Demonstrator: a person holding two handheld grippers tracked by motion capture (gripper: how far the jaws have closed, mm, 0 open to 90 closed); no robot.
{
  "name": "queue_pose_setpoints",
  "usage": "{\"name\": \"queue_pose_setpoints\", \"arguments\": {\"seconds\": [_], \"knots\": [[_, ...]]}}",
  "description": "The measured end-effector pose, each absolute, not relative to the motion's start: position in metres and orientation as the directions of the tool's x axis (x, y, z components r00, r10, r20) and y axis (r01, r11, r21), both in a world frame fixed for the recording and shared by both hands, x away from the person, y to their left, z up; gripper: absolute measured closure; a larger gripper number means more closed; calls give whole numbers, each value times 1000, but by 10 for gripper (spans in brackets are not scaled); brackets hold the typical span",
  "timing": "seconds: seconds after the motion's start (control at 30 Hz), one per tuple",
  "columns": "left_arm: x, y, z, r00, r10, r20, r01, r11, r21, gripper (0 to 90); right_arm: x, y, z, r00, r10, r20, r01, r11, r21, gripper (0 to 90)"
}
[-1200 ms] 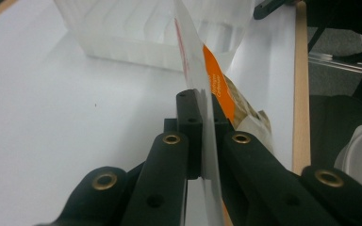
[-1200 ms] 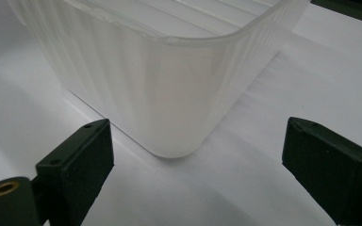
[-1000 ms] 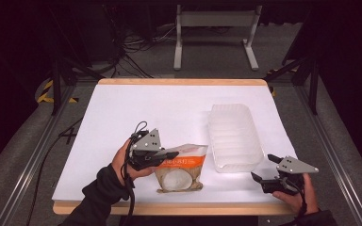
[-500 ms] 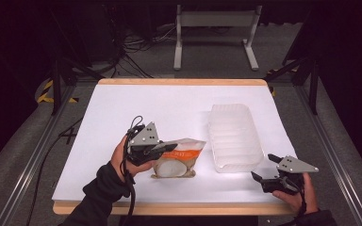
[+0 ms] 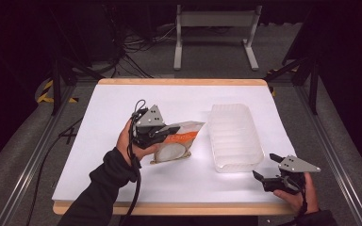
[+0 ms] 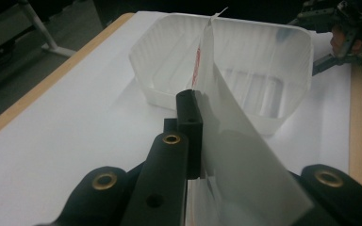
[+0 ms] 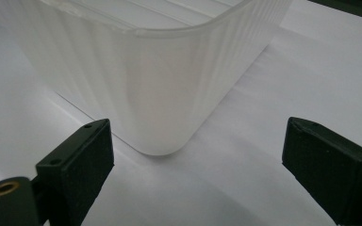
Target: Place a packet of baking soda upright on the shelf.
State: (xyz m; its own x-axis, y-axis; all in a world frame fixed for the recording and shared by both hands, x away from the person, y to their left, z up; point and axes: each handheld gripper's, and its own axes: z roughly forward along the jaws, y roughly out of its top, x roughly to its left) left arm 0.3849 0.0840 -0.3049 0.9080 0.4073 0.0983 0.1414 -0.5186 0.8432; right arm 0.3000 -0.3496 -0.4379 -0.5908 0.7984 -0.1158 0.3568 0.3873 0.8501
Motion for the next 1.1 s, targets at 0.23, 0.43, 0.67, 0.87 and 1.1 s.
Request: {"name": "queue_pose_setpoints", "arguments": {"seconds": [0.23,0.43,0.67,0.87,1.1], "knots": [[394,71,-293,916,388,104,123,-517,847,900,300,-351,-438,-589,800,-116,356,386,851,101],[397,56,-285,922,367,120,94,-516,852,900,300,-351,-438,-586,803,-114,359,383,851,102],[404,35,-275,935,338,108,73,-481,874,900,301,-354,-437,-566,818,-106,360,361,860,110],[408,16,-268,944,311,112,50,-470,881,900,300,-356,-436,-553,827,-105,350,345,871,115],[414,-10,-260,955,279,104,32,-445,895,900,300,-356,-437,-564,819,-101,349,348,870,117]]}}
